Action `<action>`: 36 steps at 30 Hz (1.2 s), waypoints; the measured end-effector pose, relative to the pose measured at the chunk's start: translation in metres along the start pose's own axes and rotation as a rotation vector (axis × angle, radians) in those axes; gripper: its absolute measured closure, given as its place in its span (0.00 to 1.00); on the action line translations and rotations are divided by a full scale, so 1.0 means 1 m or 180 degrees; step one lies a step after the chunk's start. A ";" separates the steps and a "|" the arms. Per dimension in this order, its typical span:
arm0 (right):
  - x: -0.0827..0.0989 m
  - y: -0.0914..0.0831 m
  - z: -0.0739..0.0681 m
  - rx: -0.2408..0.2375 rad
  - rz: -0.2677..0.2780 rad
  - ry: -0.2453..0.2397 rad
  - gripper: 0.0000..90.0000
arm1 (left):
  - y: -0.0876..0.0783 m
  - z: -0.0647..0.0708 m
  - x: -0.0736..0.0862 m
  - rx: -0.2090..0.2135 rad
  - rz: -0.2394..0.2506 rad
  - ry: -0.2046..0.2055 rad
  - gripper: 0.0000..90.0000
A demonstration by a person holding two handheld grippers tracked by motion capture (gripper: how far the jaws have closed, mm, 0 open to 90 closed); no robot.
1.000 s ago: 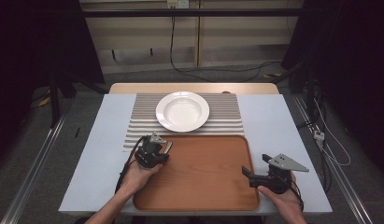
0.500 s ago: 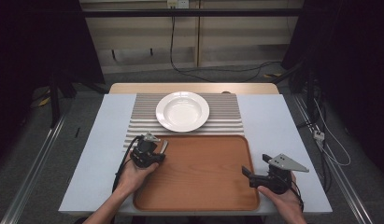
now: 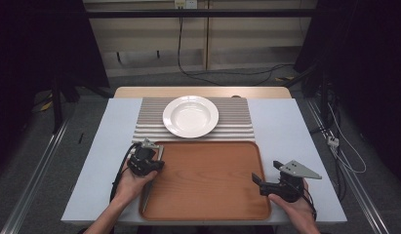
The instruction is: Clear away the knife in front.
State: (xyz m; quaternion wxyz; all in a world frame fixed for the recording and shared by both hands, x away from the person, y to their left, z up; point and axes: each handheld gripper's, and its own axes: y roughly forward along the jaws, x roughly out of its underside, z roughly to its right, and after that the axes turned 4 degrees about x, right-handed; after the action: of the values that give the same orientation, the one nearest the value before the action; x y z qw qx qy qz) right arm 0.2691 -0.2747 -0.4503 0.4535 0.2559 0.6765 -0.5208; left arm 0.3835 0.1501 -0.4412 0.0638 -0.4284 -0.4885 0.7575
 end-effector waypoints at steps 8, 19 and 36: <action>0.000 0.000 0.000 0.0000 0.0001 -0.0001 0.09 | -0.002 -0.003 0.002 -0.0035 -0.0012 -0.0015 1.00; 0.000 0.000 0.000 0.0000 0.0000 -0.0004 0.09 | -0.005 -0.004 0.005 -0.0011 0.0068 -0.0035 1.00; -0.001 0.001 0.000 0.0001 0.0015 -0.0009 0.09 | -0.021 0.011 -0.003 -0.0146 0.0621 -0.0068 0.14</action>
State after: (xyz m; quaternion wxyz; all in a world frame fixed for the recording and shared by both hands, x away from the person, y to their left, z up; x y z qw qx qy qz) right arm 0.2699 -0.2744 -0.4499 0.4556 0.2568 0.6752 -0.5201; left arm 0.3708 0.1513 -0.4208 -0.0253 -0.4672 -0.4623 0.7532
